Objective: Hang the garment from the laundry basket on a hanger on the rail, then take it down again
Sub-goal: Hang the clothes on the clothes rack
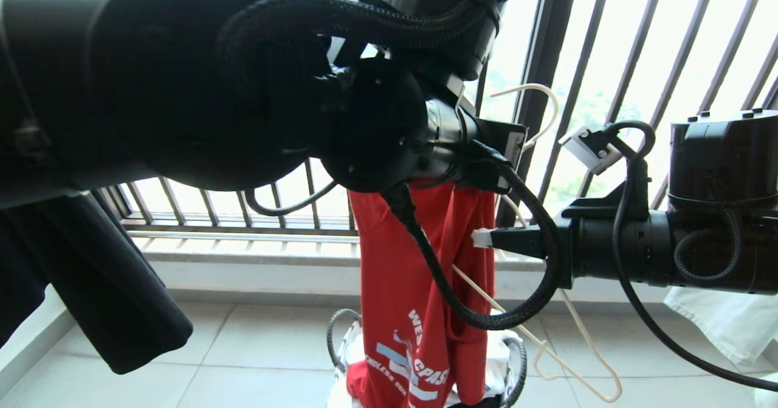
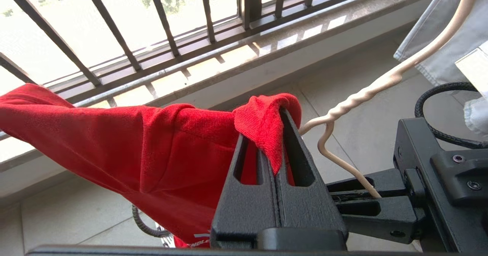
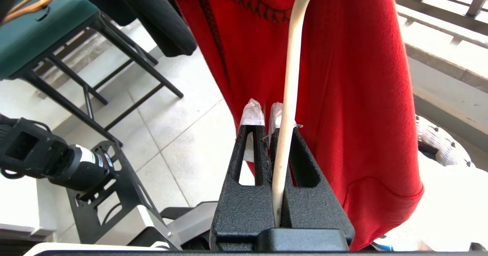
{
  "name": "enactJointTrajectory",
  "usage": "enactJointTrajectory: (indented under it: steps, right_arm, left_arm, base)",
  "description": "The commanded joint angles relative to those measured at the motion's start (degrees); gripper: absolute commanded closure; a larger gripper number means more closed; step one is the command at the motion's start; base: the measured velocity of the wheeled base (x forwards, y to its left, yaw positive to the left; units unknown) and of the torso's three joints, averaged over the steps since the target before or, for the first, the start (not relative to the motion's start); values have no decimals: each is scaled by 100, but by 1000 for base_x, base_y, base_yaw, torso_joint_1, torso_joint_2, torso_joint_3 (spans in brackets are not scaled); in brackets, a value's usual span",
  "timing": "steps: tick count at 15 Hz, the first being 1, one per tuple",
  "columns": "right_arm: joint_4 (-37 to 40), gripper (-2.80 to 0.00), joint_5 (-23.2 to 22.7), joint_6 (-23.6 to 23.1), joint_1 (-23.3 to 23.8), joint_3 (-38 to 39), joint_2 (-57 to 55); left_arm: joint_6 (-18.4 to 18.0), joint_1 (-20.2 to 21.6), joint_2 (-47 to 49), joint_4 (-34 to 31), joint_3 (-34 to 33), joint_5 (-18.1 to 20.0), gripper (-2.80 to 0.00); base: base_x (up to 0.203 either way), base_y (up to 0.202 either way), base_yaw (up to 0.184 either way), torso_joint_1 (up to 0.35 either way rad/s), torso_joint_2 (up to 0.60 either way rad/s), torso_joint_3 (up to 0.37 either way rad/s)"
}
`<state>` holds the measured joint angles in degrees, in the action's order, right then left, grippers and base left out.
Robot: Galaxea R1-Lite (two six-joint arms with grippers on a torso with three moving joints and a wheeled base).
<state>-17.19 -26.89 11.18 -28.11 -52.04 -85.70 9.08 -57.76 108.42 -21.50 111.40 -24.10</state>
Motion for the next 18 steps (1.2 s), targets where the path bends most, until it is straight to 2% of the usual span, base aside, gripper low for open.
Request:
enactJointTrajectory:
  steps: [1,9,10,13,18]
  right_arm:
    - [-13,0,-18,7,-1,1,53]
    - [-13,0,-18,3,-1,1,89]
    - [-13,0,-18,7,-1,1,89]
    - [-13,0,-9,-2,-1,1,107]
    - [-13,0,-9,-10,7,-8,176]
  left_arm:
    - [-12,28,153,68,23,-7,0]
    - [-90,-148,163,190,22,-16,0]
    - [-120,-150,159,190,22,-24,-280]
    - [-254,-163,94,167,13,-42,-280]
    - [-345,-411,-281,23,-22,-134,-280]
  base:
    - [0,0,0,0,0,0]
    - [0,0,0,0,0,0]
    - [0,0,0,0,0,0]
    - [0,0,0,0,0,0]
    - [0,0,0,0,0,0]
